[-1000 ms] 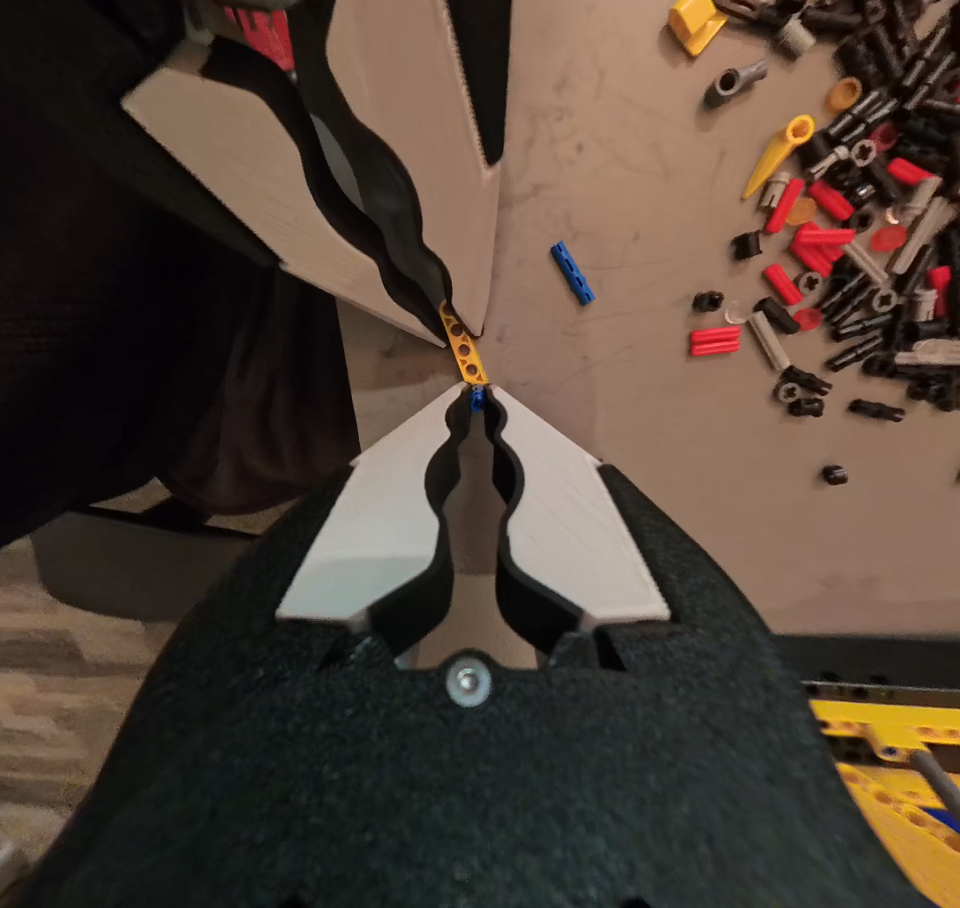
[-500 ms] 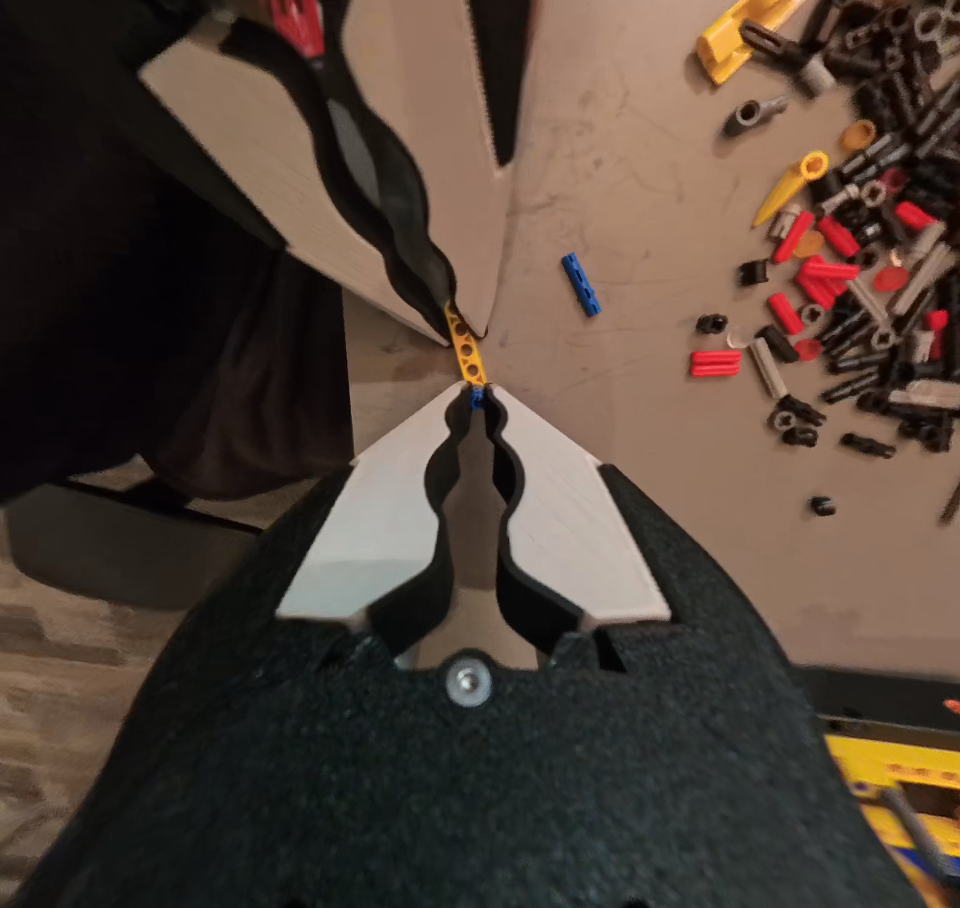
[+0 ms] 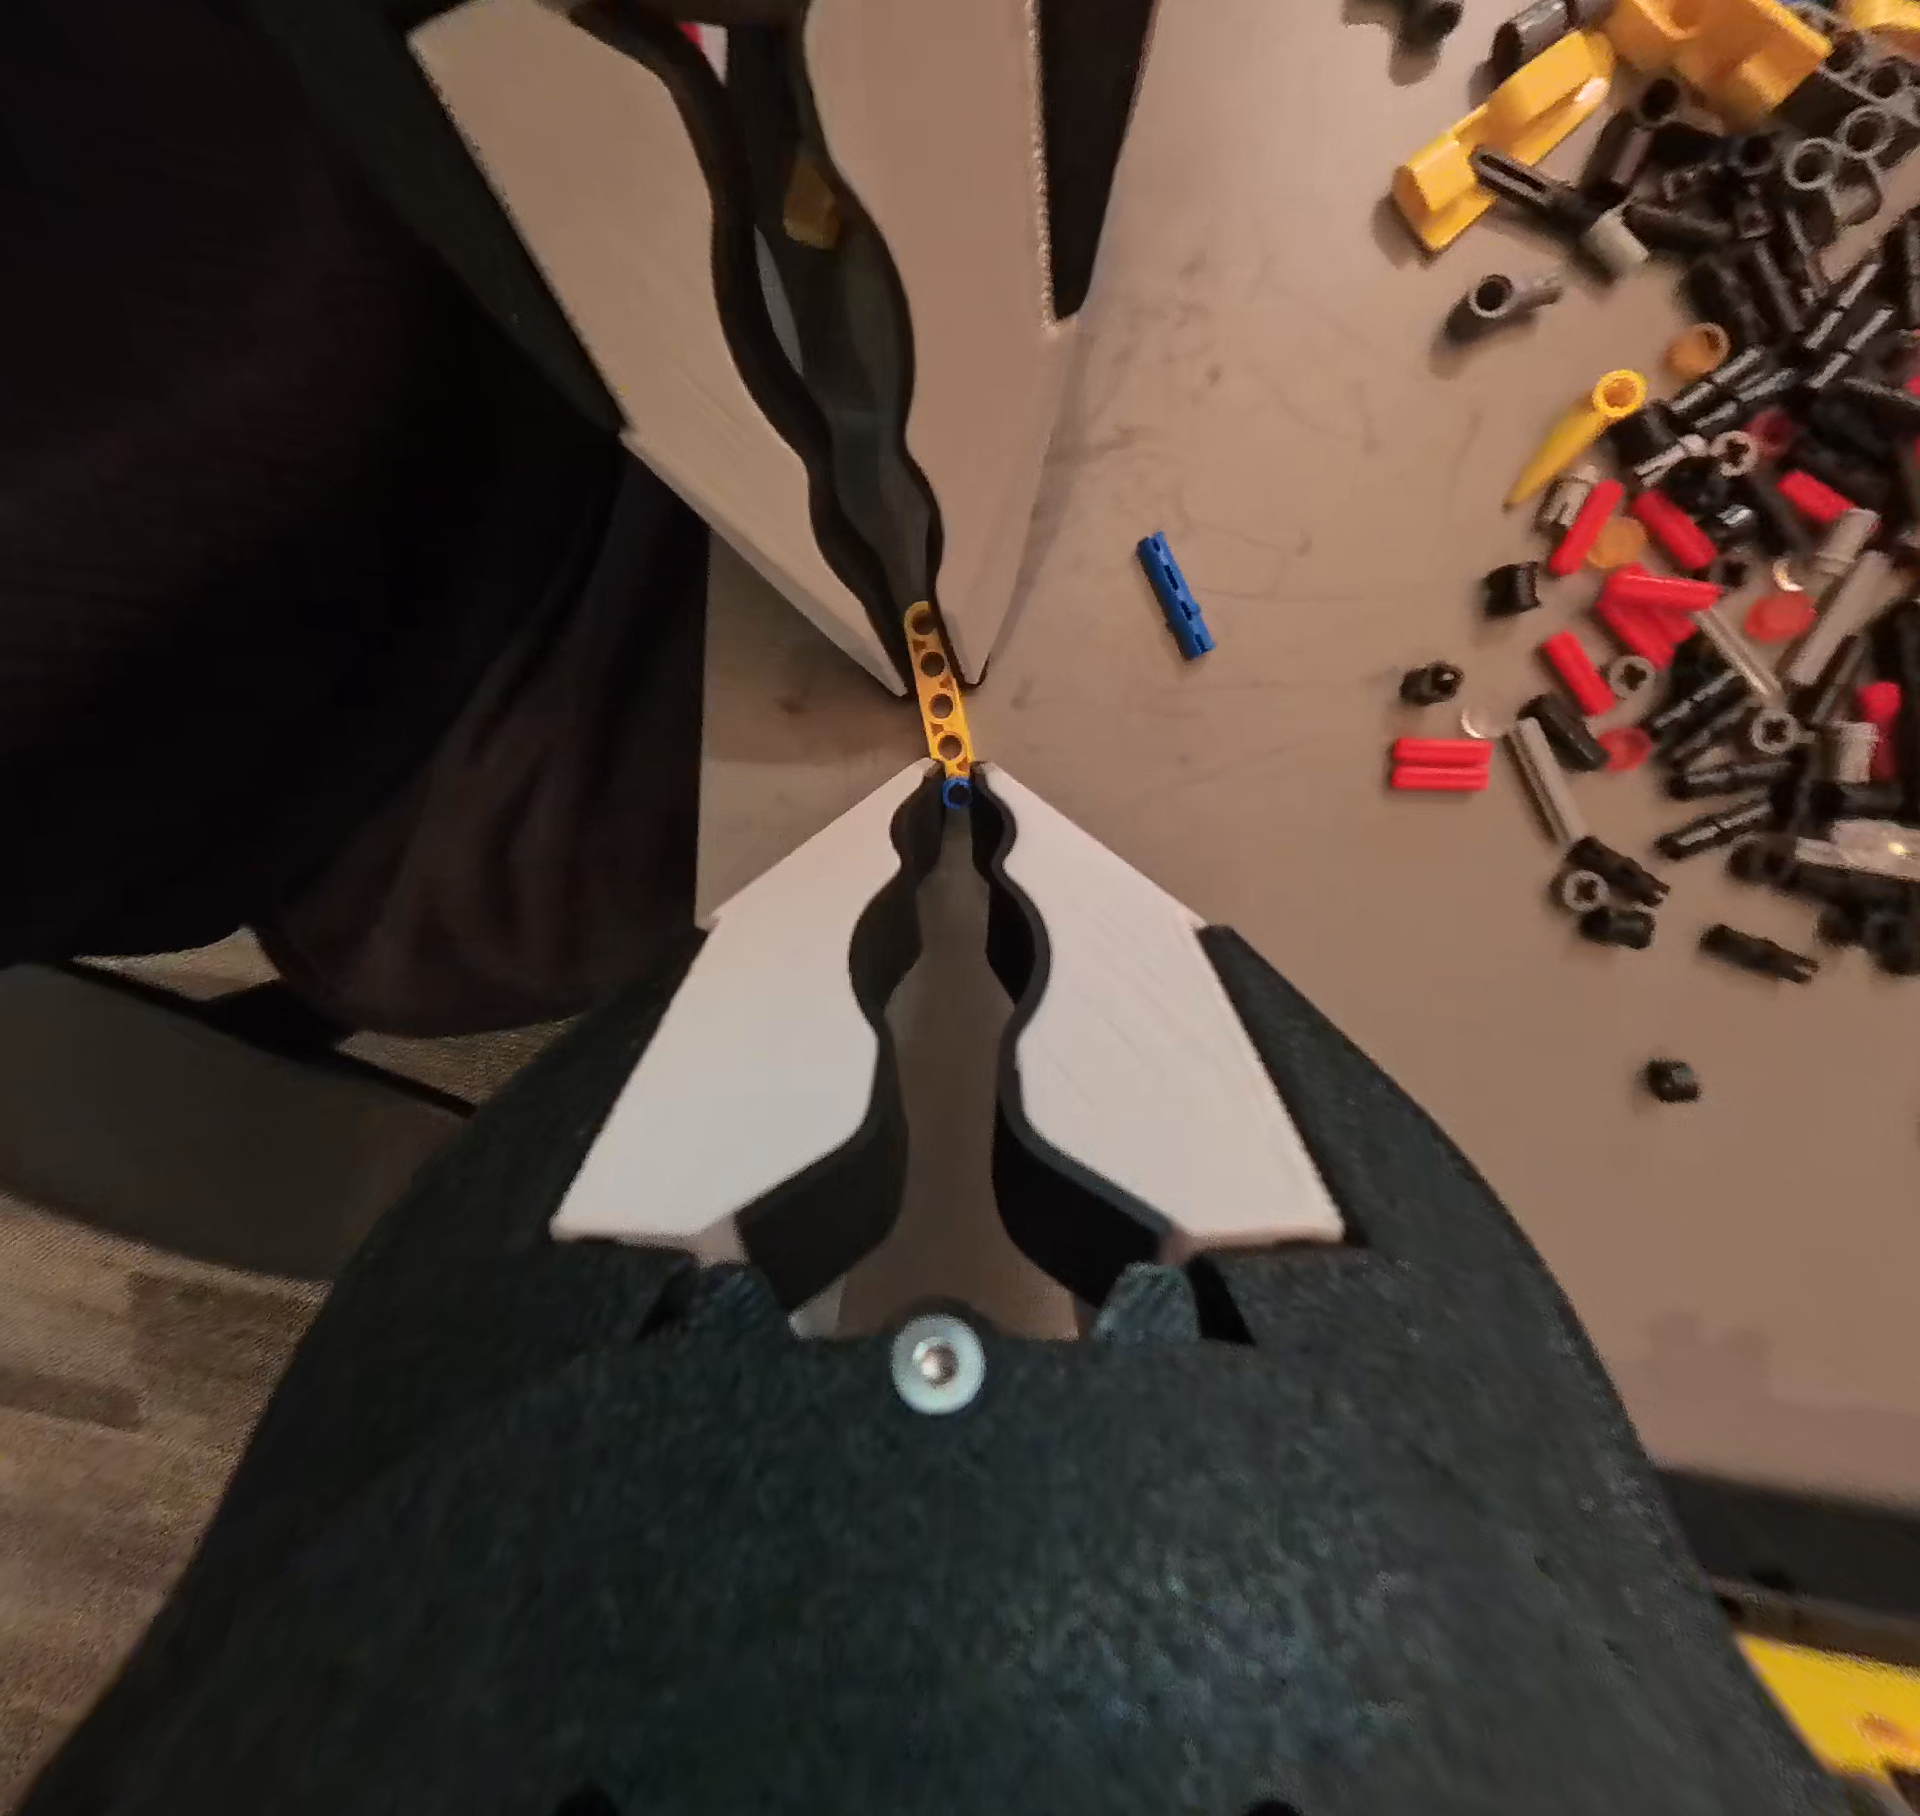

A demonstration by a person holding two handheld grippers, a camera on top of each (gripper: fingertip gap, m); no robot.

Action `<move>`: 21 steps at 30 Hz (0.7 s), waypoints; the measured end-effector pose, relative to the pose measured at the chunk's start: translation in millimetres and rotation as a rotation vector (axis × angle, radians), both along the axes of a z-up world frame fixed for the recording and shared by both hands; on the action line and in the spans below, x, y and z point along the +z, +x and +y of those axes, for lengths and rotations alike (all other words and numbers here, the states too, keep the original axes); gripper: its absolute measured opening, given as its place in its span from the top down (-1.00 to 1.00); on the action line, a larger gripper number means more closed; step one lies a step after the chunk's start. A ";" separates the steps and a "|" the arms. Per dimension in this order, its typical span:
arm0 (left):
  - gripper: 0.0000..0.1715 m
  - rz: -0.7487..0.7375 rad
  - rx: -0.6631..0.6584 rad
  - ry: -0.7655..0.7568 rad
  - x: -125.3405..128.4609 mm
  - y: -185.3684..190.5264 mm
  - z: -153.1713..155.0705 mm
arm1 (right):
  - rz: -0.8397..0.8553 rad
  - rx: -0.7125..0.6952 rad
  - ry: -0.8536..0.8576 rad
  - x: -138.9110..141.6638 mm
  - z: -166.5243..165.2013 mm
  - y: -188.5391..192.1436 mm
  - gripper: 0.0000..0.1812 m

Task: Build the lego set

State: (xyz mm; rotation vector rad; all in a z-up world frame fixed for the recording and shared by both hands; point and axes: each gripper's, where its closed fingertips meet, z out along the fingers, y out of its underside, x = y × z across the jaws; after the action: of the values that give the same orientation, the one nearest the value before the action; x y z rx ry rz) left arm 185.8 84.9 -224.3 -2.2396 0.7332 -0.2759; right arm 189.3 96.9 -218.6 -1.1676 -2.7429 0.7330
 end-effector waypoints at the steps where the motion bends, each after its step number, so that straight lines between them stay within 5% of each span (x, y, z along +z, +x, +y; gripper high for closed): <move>1: 0.91 -0.001 0.000 -0.001 0.0 -0.1 -0.1 | -0.010 0.013 -0.034 0.0 -0.1 0.0 0.94; 21: 0.91 -0.010 0.002 -0.008 0.4 -0.9 -0.5 | 0.055 -0.152 -0.002 4.5 0.6 2.5 0.75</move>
State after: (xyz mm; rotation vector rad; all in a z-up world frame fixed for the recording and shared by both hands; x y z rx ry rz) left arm 184.9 84.4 -223.9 -2.2446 0.7263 -0.2892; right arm 191.8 97.6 -214.1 -1.3184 -2.5746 0.7383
